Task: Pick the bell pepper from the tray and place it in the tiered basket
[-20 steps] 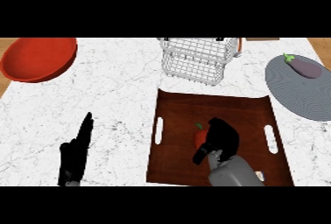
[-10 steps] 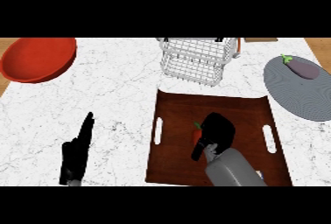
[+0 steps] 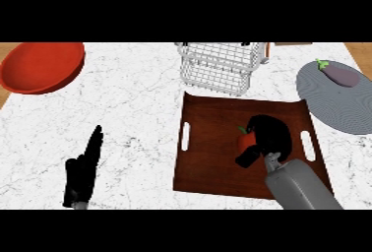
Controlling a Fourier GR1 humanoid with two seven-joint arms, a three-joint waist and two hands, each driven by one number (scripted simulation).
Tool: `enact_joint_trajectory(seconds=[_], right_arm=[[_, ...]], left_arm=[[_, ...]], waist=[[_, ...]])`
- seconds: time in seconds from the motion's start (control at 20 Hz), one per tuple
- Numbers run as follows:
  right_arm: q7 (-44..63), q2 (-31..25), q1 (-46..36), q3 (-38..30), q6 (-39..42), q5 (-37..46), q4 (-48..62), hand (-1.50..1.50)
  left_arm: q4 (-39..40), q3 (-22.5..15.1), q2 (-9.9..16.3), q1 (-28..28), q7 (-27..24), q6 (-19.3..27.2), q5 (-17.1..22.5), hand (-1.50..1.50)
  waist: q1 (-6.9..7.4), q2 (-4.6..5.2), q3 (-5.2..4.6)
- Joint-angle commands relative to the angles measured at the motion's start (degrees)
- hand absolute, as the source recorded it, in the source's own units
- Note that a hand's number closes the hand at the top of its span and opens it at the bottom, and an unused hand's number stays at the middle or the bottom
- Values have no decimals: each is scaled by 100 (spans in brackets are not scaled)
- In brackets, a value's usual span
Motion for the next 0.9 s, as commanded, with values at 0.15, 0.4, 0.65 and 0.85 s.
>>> enact_joint_trajectory(seconds=[0.15, 0.4, 0.65, 0.85], right_arm=[[-1463, -1019, 174, -1093, 271, -1157, -1267, 150], [-818, -775, -68, -1943, 173, -1791, -2534, 150], [-238, -1283, -673, -2466, 650, -1962, -3716, 150], [-156, -1902, -1139, -3009, 1342, -2363, -3869, 150]], left_arm=[[63, 132, 45, 201, -7, -68, 57, 0], [-166, 115, 69, 160, 270, -7, 8, 0], [-46, -36, -116, 253, 50, -39, -80, 0], [-32, 111, -44, 289, 14, -195, 0, 0]], waist=[[-78, 7, -17], [-142, -27, -15], [-70, -5, -23], [-1, 19, -21]])
